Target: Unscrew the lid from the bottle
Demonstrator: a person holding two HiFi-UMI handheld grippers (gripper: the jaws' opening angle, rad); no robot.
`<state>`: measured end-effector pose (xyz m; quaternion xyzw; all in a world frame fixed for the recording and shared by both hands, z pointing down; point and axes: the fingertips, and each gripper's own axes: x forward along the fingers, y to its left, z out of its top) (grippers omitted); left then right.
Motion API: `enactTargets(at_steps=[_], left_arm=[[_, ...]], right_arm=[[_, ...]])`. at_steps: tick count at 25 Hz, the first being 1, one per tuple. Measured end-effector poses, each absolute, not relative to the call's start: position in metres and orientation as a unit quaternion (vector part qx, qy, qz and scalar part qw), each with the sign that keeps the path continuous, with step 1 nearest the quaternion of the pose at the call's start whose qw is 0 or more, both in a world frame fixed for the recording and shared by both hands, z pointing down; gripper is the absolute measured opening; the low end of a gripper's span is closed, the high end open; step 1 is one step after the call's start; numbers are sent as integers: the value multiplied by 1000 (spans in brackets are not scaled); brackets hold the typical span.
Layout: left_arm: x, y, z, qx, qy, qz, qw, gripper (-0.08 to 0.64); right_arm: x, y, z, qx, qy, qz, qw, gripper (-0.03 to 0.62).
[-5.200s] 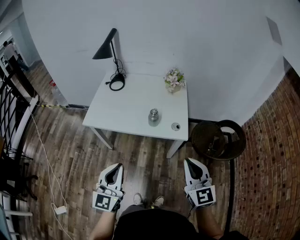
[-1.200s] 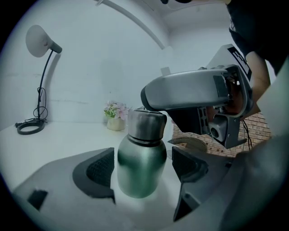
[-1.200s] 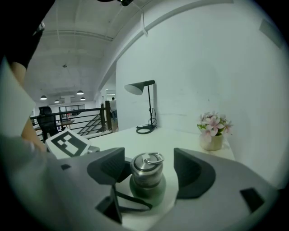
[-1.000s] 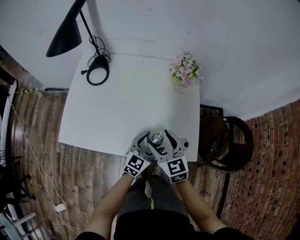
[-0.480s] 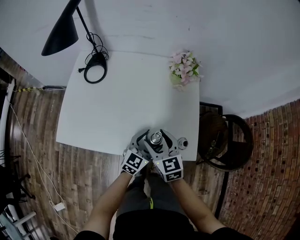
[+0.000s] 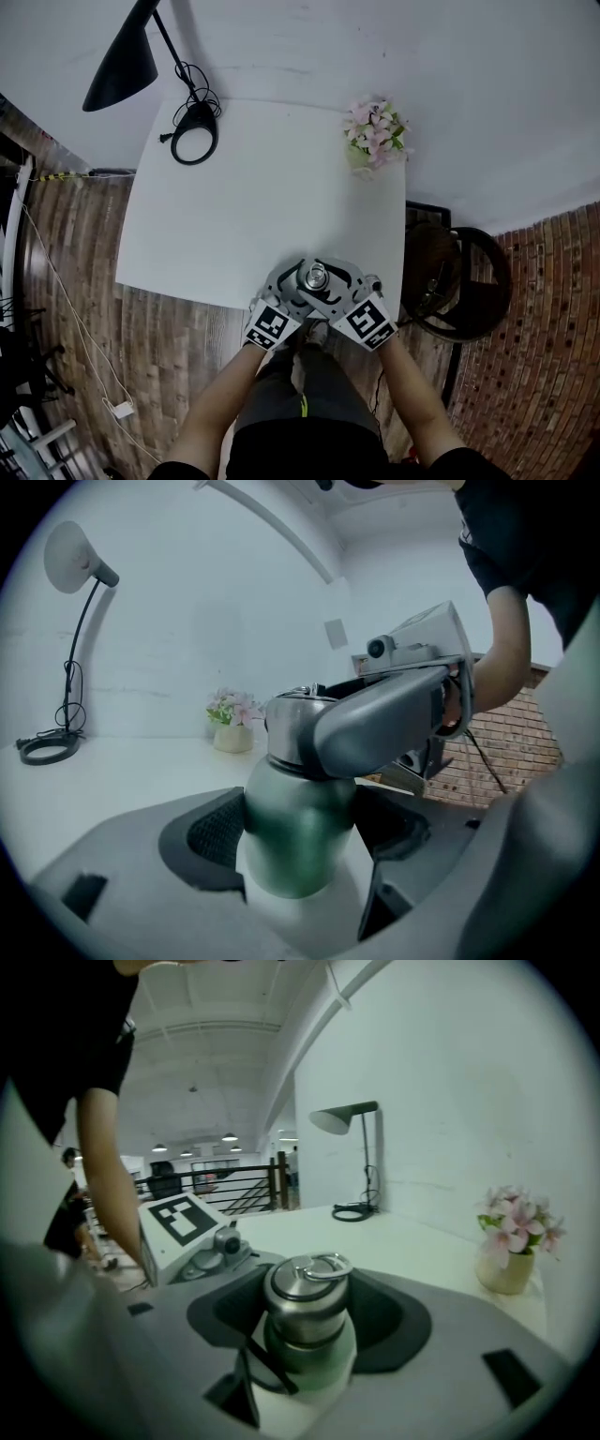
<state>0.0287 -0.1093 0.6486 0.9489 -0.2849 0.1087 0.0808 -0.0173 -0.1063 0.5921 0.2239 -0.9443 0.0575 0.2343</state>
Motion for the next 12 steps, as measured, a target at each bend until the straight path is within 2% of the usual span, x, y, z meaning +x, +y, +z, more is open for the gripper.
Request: enactTargets(at_steps=[5,12], left_arm=[[28,-112,648,948,-289,105,84,376],[29,-109,649,949,-284,108,81,376]], right_arm=[[-22,-104,593,91,-959,76,256,270],[-22,-102,593,108,-960,70,249,270]])
